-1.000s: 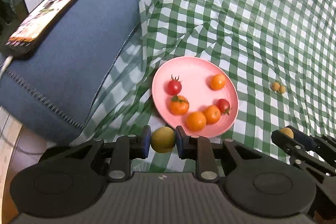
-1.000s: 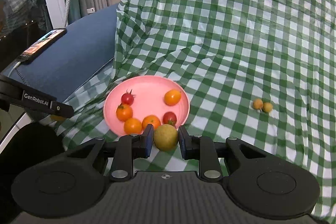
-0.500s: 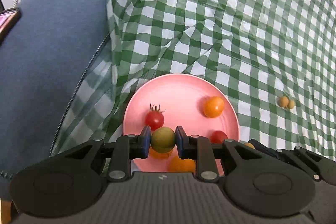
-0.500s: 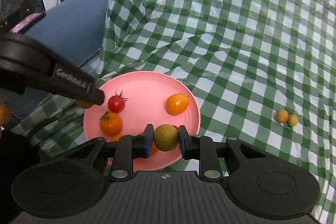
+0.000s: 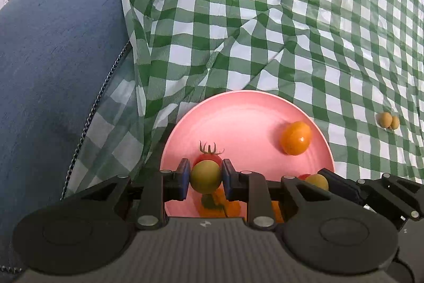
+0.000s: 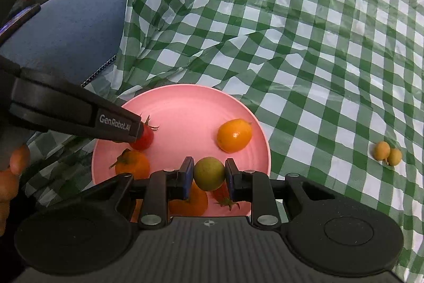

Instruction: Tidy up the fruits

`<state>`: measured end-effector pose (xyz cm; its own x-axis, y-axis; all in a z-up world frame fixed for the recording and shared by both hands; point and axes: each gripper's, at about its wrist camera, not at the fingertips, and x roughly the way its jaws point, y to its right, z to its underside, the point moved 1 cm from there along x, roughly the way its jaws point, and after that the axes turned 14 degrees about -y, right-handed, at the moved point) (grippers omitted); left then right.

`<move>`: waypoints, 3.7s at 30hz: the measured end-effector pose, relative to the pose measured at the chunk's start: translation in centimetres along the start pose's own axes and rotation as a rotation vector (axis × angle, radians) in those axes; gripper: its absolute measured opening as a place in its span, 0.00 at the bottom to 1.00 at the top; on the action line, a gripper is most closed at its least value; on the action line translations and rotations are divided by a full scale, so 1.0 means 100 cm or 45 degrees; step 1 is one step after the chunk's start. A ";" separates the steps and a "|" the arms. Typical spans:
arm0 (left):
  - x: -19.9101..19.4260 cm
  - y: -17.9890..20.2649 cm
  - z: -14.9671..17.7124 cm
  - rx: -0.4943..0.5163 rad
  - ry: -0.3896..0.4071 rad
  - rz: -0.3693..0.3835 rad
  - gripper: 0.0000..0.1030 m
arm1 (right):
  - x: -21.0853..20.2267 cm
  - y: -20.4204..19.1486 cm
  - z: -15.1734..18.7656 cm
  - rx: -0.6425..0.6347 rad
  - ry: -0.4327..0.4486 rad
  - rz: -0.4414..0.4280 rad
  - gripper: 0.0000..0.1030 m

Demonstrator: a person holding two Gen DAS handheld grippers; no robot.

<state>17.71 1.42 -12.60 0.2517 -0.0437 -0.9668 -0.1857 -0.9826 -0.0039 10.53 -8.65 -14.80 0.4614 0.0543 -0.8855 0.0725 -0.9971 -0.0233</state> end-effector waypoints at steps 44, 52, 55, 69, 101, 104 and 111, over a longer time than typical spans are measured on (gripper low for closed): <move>-0.170 -0.005 0.191 -0.094 0.385 -0.192 1.00 | -0.198 -0.040 0.134 0.052 0.362 0.156 0.89; -0.178 -0.002 0.198 -0.083 0.400 -0.205 1.00 | -0.204 -0.041 0.136 0.051 0.384 0.149 0.90; -0.177 -0.001 0.197 -0.076 0.391 -0.210 1.00 | -0.204 -0.041 0.136 0.053 0.381 0.143 0.90; -0.159 0.003 0.184 -0.019 0.326 -0.244 1.00 | -0.188 -0.028 0.133 0.090 0.338 0.101 0.90; 0.050 0.271 -0.059 0.483 -0.059 0.089 1.00 | -0.039 0.255 0.109 0.576 0.266 0.407 0.93; 0.077 0.281 -0.073 0.504 -0.116 0.111 1.00 | -0.016 0.268 0.099 0.567 0.254 0.393 0.93; 0.099 0.271 -0.094 0.520 -0.110 0.117 1.00 | 0.028 0.273 0.070 0.419 0.244 0.324 0.93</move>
<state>24.12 -27.39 -19.92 0.1396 -0.0955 -0.9856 -0.5692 -0.8222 -0.0009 7.59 -36.12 -21.19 0.5857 -0.2169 -0.7809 -0.3352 -0.9421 0.0103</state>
